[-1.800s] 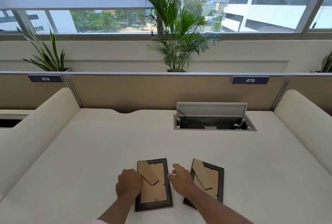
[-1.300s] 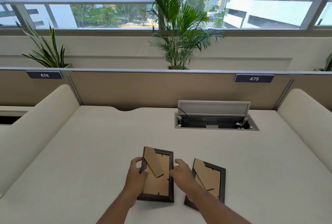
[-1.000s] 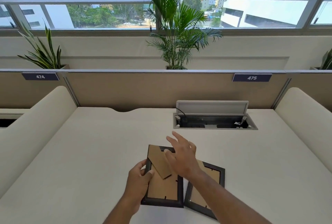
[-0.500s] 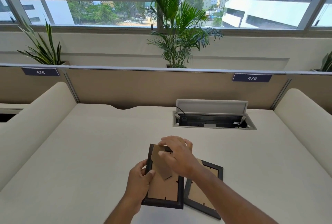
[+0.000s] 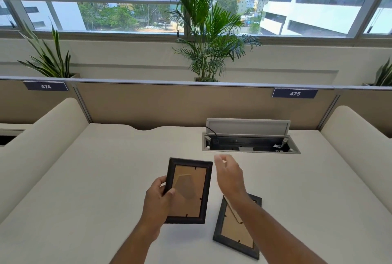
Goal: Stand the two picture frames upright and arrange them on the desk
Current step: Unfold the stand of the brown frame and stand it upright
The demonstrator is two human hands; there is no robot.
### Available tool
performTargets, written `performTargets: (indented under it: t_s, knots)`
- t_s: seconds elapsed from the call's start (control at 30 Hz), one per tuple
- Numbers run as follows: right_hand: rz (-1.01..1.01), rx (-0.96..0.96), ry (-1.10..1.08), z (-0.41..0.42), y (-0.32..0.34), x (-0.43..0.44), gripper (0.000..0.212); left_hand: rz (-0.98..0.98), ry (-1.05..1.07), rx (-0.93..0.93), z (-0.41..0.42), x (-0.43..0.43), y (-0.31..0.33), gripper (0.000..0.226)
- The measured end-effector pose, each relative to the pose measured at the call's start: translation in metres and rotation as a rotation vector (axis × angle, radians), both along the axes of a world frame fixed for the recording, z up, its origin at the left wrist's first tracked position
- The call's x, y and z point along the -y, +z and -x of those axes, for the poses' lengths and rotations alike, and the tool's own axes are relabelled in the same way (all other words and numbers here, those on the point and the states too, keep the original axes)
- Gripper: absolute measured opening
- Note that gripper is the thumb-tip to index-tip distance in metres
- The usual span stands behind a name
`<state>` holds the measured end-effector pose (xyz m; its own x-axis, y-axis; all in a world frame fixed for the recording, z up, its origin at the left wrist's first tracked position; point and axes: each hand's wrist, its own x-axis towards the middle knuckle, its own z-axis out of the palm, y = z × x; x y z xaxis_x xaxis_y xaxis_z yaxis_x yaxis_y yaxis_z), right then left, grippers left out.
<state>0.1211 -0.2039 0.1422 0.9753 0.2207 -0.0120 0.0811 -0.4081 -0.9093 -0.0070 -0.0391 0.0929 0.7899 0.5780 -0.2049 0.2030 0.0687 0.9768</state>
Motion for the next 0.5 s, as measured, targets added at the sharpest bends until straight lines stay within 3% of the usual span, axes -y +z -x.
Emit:
performTargets:
  t_s: [0.1, 0.17, 0.33, 0.5]
  knots:
    - [-0.070, -0.436, -0.038, -0.009, 0.003, 0.012, 0.050, -0.003, -0.005, 0.034, -0.002, -0.002, 0.004, 0.025]
    - [-0.098, -0.603, -0.002, -0.009, 0.003, 0.018, 0.058, -0.011, -0.016, 0.053, -0.005, 0.000, 0.007, 0.021]
    - [-0.195, -0.810, 0.033, -0.014, -0.002, 0.020, 0.063, -0.048, -0.069, 0.102, -0.009, 0.000, 0.011, 0.023]
    - [-0.266, -0.857, 0.080, -0.018, -0.001, 0.021, 0.053, -0.121, -0.124, 0.114, -0.011, -0.005, 0.015, 0.030]
